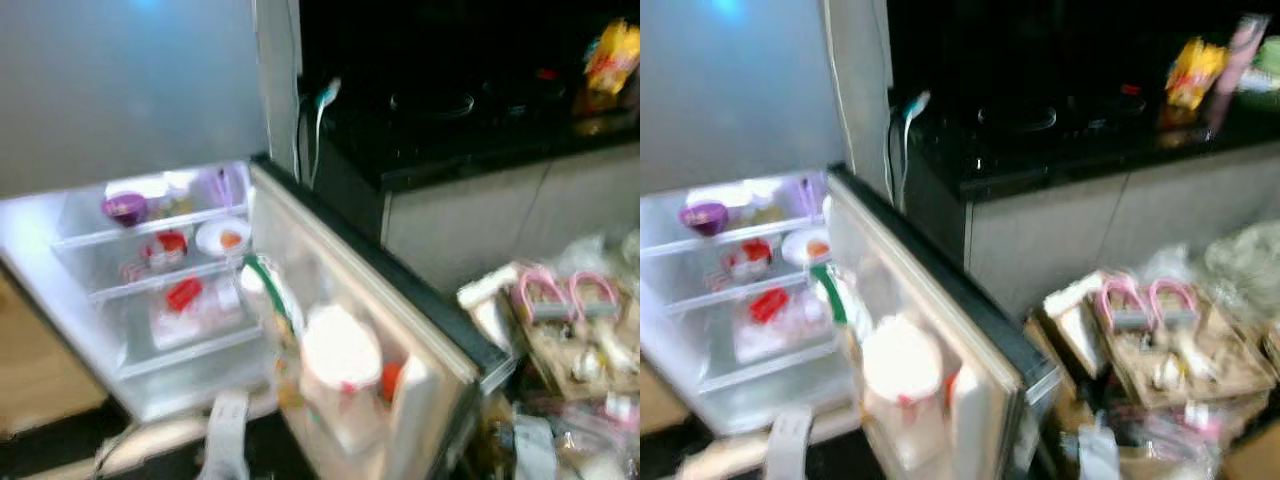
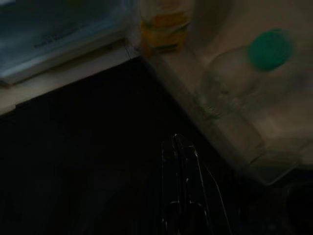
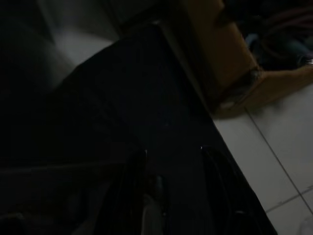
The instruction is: Restocking fridge
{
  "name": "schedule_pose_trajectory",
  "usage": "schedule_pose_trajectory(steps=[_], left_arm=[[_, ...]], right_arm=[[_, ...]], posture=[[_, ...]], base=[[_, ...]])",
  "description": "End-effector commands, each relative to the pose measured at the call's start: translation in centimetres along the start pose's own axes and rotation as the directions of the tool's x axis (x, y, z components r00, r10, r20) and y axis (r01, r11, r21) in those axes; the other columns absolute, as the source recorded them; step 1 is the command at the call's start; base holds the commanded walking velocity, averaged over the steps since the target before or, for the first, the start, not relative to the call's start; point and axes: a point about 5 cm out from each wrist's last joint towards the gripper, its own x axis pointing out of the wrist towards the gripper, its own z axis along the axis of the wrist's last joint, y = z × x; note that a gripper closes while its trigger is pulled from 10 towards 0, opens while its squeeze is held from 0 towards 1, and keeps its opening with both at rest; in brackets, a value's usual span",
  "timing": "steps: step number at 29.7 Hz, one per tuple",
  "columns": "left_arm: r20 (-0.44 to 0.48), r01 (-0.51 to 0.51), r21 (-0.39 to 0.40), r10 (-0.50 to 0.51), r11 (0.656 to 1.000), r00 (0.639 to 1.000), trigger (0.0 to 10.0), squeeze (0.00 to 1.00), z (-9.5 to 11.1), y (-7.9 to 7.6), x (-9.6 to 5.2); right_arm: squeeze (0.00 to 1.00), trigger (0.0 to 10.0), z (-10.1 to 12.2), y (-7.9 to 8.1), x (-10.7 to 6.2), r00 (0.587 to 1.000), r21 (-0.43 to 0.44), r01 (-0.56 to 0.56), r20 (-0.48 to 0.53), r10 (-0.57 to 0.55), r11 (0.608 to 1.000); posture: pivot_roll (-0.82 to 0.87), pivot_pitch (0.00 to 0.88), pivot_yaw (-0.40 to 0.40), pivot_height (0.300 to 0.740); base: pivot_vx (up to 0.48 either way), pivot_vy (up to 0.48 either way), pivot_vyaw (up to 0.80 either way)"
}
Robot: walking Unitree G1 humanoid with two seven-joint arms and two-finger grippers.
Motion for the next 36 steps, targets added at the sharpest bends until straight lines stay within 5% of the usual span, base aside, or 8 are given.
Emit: schedule_pose_trajectory(steps=[1,17,19,20,23,24,31,36], left_arm=[[0.019,-0.01,0.0,0.01,1.0,1.0,10.0,0.0,0.3,0.1,0.0],[0.033,-0.181,-0.079,0.184,0.98,0.982,10.0,0.0,-1.8,3.7,-2.0],[0.011,-0.223,-0.093,0.225,0.97,0.974,10.0,0.0,-2.7,4.6,-2.7],[0.001,-0.234,-0.091,0.236,0.968,0.972,10.0,0.0,-3.1,4.9,-2.9],[-0.012,-0.242,-0.083,0.242,0.967,0.97,10.0,0.0,-3.5,5.1,-3.2],[-0.014,-0.242,-0.081,0.241,0.967,0.97,10.0,0.0,-3.5,5.2,-3.3],[-0.017,-0.231,-0.086,0.23,0.969,0.973,10.0,0.0,-3.7,5.1,-3.3],[-0.034,-0.217,-0.079,0.215,0.973,0.976,10.0,0.0,-3.9,4.9,-3.2]], right_arm=[[0.0,10.0,-0.5,0.2,0.0,1.0,0.005,-0.006,-0.013,0.006,1.0],[0.0,10.0,2.1,-1.3,0.2,0.995,0.007,0.095,0.019,-0.095,0.995],[0.0,0.4,3.4,-1.1,0.4,0.995,0.062,0.076,0.057,-0.08,0.995],[0.0,0.0,3.9,-0.8,0.5,0.996,0.071,0.051,0.07,-0.056,0.996],[0.0,0.0,4.4,-0.3,0.6,0.996,0.072,0.036,0.075,-0.041,0.997],[0.0,10.0,4.6,-0.2,0.7,0.996,0.09,0.052,0.07,-0.058,0.995],[0.0,10.0,4.9,1.0,1.0,0.999,0.303,0.003,0.036,-0.015,0.953],[0.0,10.0,4.4,5.0,0.9,0.923,0.347,-0.373,0.042,0.384,0.86]], posture=[[-0.1,0.049,0.007,0.74],[-0.08,0.047,0.0,0.74],[-0.08,0.048,0.001,0.74],[-0.08,0.047,-0.001,0.74],[-0.08,0.047,-0.001,0.74],[-0.08,0.047,-0.001,0.74],[-0.07,0.036,-0.004,0.74],[-0.07,0.032,-0.001,0.74]], base=[[0.0,0.0,0.0],[0.0,0.0,0.0],[0.0,0.0,0.0],[0.0,0.0,0.0],[0.0,0.0,0.0],[0.0,0.0,0.0],[0.0,0.0,0.0],[0.0,0.0,0.0]])
